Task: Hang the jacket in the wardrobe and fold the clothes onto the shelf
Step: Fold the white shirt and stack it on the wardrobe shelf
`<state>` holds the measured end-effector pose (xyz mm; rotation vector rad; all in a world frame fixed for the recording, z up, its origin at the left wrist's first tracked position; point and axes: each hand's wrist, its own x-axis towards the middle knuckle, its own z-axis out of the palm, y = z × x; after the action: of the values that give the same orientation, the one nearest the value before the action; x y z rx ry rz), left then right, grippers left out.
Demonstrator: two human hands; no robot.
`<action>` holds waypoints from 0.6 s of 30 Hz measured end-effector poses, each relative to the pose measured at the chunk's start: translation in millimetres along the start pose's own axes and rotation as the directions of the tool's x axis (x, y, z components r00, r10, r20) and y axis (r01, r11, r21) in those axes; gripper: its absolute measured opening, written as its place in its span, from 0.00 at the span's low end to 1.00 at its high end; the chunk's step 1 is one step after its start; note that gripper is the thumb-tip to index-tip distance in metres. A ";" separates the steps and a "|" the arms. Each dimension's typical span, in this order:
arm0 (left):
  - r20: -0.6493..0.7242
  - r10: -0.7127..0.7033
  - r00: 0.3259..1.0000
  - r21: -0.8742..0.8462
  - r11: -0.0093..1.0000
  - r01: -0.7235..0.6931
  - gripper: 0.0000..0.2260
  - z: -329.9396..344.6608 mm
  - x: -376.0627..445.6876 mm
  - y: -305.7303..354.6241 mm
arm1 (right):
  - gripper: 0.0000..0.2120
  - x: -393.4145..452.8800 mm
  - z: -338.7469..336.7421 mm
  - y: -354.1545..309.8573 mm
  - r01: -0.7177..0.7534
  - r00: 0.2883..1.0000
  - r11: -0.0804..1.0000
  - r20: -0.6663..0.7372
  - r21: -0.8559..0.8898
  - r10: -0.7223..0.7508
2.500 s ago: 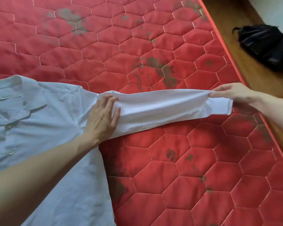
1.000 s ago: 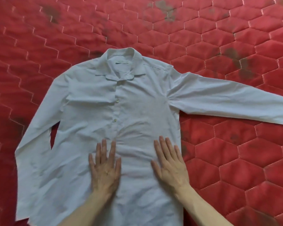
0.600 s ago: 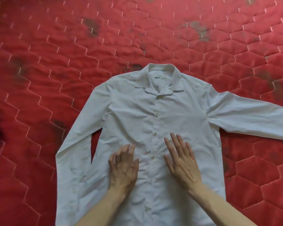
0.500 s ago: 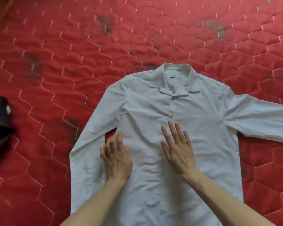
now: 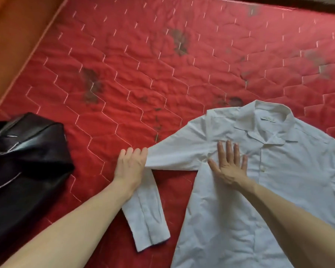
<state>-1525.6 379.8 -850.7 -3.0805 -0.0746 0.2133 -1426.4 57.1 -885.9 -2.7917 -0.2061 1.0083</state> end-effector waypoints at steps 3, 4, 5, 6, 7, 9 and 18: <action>-0.096 0.026 0.995 0.130 0.991 -0.013 0.26 -27.0 23.2 -57.2 | 0.38 -1.6 -6.5 -2.8 -0.014 0.999 1.000 0.046 -0.012 0.015; -0.131 0.050 0.990 0.193 0.981 -0.024 0.26 -37.4 32.2 -77.5 | 0.39 -1.6 -7.1 -3.6 -0.020 0.998 1.000 0.058 -0.011 0.020; -0.165 0.082 0.983 0.245 0.969 -0.040 0.25 -48.8 41.7 -95.6 | 0.41 -1.4 -7.8 -4.3 -0.024 0.998 1.000 0.061 -0.012 0.025; -0.212 0.117 0.970 0.278 0.959 -0.055 0.23 -59.6 51.0 -111.2 | 0.42 -1.0 -7.6 -5.1 -0.029 0.998 0.999 0.057 -0.019 0.030; -0.281 0.154 0.947 0.298 0.952 -0.066 0.19 -69.7 59.9 -125.3 | 0.43 -0.2 -7.1 -5.8 -0.036 0.998 0.999 0.052 -0.029 0.038; -0.428 0.167 0.888 0.301 0.953 -0.034 0.12 -84.4 74.2 -145.4 | 0.43 0.7 -6.8 -6.9 -0.055 0.998 0.998 0.042 -0.038 0.056; 0.217 -0.267 0.939 0.250 0.945 0.211 0.26 -11.4 36.8 -140.3 | 0.44 5.0 3.0 0.8 -0.051 0.999 0.998 0.001 -0.022 0.051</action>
<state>-1493.8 521.1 -836.6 -2.7702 -0.4067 0.5528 -1424.5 57.6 -891.4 -2.8293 -0.1473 1.0262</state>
